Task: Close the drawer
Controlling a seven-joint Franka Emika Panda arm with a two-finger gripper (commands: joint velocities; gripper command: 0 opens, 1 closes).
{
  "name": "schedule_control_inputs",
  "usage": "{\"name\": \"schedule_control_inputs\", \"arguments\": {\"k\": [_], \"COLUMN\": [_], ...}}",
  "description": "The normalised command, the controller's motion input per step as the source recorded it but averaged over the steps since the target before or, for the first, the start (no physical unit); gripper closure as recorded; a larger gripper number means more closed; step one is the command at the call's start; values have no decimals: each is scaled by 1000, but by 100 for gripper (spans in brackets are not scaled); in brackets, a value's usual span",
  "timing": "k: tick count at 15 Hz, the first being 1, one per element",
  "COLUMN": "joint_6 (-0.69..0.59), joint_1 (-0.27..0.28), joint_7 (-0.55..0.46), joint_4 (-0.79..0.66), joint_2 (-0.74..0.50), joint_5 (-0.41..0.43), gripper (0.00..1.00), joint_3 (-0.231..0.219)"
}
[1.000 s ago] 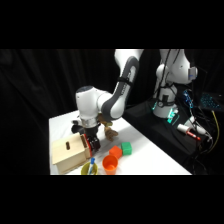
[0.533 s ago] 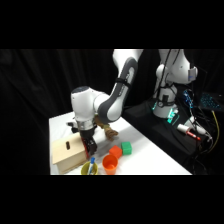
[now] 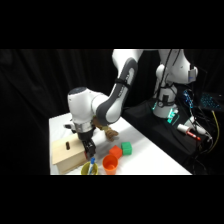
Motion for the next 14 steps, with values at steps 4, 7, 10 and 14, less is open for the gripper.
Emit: {"name": "schedule_control_inputs", "arguments": {"k": [4,7,10,14], "joint_6": [-427,-466,-466,-391], "joint_1": [142,110,81,30], "joint_7": [167,126,116,79], "joint_4": [19,-85,-73,-52], "joint_2": [-226,-390,-423,-357], "joint_5": [-228,-211,-177,-104], "gripper": [0,0,0,0], "joint_3": [-120,-84,-53,-7]}}
